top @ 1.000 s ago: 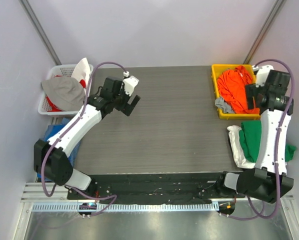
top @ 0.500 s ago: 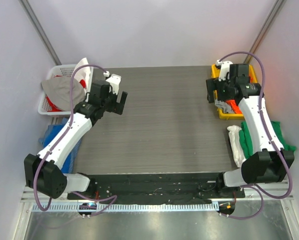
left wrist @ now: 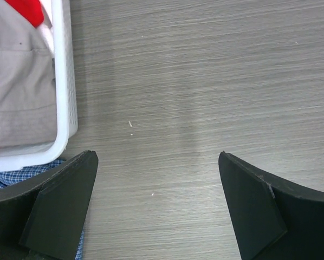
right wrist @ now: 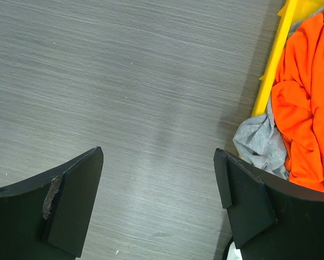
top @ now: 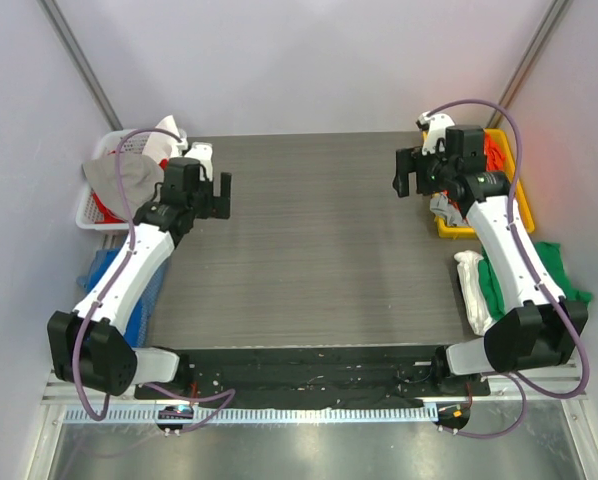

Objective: Fold and stack the t-shirts
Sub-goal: Neatly place the folded tshirt to the corner

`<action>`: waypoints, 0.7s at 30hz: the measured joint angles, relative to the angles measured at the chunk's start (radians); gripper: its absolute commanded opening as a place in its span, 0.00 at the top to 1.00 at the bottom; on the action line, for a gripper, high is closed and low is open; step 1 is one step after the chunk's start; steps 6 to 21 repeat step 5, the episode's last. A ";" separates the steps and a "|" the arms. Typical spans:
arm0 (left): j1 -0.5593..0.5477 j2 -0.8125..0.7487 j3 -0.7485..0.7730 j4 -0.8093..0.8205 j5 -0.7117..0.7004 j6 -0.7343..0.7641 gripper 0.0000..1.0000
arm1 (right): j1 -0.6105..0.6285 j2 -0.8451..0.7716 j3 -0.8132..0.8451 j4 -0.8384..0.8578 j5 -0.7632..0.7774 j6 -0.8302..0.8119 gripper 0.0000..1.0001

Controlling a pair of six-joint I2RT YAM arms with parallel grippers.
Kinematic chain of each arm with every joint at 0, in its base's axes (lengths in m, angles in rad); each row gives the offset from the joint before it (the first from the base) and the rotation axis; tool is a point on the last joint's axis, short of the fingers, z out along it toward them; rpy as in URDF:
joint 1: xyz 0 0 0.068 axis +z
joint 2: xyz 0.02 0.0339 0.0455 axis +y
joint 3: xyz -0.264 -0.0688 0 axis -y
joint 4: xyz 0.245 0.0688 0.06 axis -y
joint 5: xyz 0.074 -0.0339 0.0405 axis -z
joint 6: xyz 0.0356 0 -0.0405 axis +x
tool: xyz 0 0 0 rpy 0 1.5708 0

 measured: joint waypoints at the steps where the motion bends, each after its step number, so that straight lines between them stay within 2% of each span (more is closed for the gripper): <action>1: 0.004 0.000 -0.002 0.001 -0.001 -0.002 0.00 | 0.003 0.000 -0.002 0.004 0.000 0.001 0.09; 21: 0.005 0.000 -0.007 0.006 0.000 -0.005 0.00 | 0.008 0.000 -0.005 0.011 0.000 0.003 0.09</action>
